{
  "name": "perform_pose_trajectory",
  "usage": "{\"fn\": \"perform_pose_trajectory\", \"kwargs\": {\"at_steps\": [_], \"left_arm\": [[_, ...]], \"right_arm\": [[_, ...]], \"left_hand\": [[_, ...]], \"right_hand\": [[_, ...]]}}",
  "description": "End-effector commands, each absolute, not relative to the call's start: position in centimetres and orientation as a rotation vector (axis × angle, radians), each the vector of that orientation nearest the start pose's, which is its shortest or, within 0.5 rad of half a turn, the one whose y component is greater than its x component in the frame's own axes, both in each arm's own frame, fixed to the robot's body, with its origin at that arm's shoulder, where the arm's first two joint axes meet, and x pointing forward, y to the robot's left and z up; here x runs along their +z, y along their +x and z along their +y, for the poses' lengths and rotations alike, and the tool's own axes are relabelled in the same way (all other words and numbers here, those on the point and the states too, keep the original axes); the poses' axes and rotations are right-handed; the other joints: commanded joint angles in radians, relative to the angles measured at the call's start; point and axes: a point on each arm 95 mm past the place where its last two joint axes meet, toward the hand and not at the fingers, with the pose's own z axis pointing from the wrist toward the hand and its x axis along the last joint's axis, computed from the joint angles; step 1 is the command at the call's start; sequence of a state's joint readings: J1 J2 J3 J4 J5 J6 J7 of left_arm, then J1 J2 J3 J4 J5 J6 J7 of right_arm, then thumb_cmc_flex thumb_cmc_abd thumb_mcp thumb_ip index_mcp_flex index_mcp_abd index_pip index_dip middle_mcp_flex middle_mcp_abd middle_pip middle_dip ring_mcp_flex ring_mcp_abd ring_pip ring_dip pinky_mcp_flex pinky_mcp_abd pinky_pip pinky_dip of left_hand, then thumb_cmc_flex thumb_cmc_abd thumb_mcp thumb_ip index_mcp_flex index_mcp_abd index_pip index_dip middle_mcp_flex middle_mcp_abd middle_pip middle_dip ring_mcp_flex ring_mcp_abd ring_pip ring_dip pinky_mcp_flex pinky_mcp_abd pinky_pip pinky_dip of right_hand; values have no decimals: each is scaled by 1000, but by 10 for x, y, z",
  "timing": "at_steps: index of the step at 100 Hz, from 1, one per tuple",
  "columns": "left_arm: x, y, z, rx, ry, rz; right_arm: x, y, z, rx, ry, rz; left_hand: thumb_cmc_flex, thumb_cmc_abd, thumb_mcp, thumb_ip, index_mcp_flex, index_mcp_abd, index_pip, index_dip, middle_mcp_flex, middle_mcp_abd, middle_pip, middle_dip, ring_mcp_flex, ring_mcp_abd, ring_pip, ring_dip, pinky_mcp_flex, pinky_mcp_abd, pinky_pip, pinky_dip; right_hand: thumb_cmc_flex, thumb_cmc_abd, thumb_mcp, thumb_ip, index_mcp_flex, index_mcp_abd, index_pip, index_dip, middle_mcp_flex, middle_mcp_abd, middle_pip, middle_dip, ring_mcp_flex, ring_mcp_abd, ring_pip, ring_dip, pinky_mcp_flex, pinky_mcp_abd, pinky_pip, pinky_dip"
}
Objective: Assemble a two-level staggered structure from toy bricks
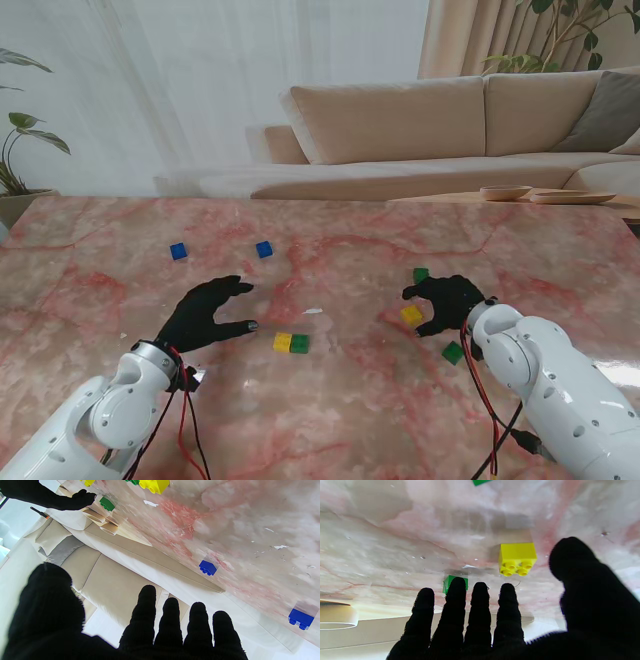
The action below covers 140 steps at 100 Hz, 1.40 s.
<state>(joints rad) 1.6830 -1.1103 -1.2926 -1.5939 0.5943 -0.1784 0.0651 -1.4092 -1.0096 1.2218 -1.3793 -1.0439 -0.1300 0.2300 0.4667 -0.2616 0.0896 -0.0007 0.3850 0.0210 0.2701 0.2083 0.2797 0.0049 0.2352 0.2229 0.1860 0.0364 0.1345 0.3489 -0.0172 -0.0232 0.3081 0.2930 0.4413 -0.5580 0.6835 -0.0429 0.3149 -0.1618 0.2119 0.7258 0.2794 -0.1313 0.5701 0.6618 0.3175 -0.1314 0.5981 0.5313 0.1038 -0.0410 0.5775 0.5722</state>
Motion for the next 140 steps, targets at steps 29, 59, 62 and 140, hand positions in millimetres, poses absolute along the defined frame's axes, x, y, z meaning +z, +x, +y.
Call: {"fn": "perform_pose_trajectory", "kwargs": {"at_steps": [29,59,62,140], "left_arm": [[-350,367,17,-1807,-1570,1298],[-350,366,18,-1800,-1574,1304],[-350,366,18,-1801,-1576,1304],[-348,368,16,-1808,-1583,1332]], "right_arm": [[-375,448,-84,1078,1247,1819],[-384,450,-83,1117,1214,1787],[-384,450,-82,1122,1212,1781],[-386,439,-55,1145,1275,1678]], "left_hand": [[35,19,-12,25,15,6,-14,12,-21,1,-13,-9,-30,-53,-35,-13,-4,-49,-40,-8],[33,22,-3,23,17,7,-12,13,-22,1,-13,-9,-31,-53,-36,-14,-4,-50,-52,-8],[33,21,-3,23,16,8,-12,13,-23,2,-13,-10,-31,-52,-36,-14,-4,-50,-53,-8],[22,28,10,23,18,10,-15,12,-19,1,-13,-10,-30,-53,-36,-14,-4,-46,-75,1]], "right_hand": [[22,-22,59,-70,15,-54,-3,59,21,-40,39,8,7,-29,36,18,19,-13,51,40],[24,-23,86,-95,200,-147,223,260,251,-104,94,42,143,-60,113,51,96,-13,203,116],[25,-24,78,-97,214,-149,251,274,271,-108,99,49,156,-63,123,57,102,-13,222,127],[62,-52,173,-228,417,-262,634,120,636,-151,94,245,370,-83,241,165,216,5,400,229]]}}
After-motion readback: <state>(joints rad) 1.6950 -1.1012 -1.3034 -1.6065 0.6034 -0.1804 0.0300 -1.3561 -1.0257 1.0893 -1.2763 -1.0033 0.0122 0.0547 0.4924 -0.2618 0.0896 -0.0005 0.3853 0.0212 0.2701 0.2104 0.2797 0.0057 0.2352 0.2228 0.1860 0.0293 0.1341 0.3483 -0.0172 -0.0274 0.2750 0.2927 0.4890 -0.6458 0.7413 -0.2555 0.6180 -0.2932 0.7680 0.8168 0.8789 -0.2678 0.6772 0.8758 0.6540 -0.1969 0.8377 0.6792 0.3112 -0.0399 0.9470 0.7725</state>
